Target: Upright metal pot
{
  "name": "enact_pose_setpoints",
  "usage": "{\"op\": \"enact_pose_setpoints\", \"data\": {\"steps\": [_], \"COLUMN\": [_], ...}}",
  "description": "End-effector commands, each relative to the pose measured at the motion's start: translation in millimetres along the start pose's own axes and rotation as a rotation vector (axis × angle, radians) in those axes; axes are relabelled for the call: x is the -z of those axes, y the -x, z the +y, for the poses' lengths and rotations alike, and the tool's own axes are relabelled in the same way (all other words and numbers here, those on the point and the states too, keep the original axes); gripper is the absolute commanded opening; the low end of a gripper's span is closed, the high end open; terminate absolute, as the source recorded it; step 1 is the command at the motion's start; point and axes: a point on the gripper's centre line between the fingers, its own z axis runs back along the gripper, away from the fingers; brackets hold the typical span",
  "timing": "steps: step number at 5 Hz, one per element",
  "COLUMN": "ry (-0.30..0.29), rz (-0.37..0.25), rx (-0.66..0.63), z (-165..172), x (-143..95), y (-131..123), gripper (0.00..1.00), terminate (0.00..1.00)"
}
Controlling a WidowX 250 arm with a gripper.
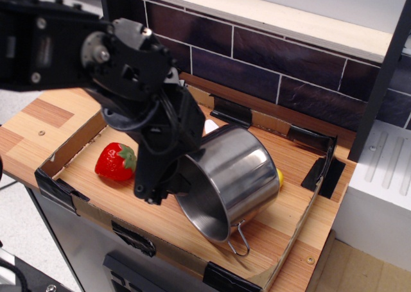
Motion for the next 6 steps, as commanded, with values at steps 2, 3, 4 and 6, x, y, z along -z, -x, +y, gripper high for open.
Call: {"op": "enact_pose_setpoints", "data": {"steps": [2, 3, 4, 6], "ry": [-0.067, -0.045, -0.006, 0.130], "rz": [0.094, 0.106, 0.148, 0.346], "rx": [0.012, 0.002, -0.025, -0.190], "z": [10, 9, 9, 23], "x": [21, 17, 1, -21], "y": [19, 18, 17, 19], "gripper": [0.00, 0.00, 0.00, 0.00], "terminate": [0.00, 0.00, 0.00, 0.00]}}
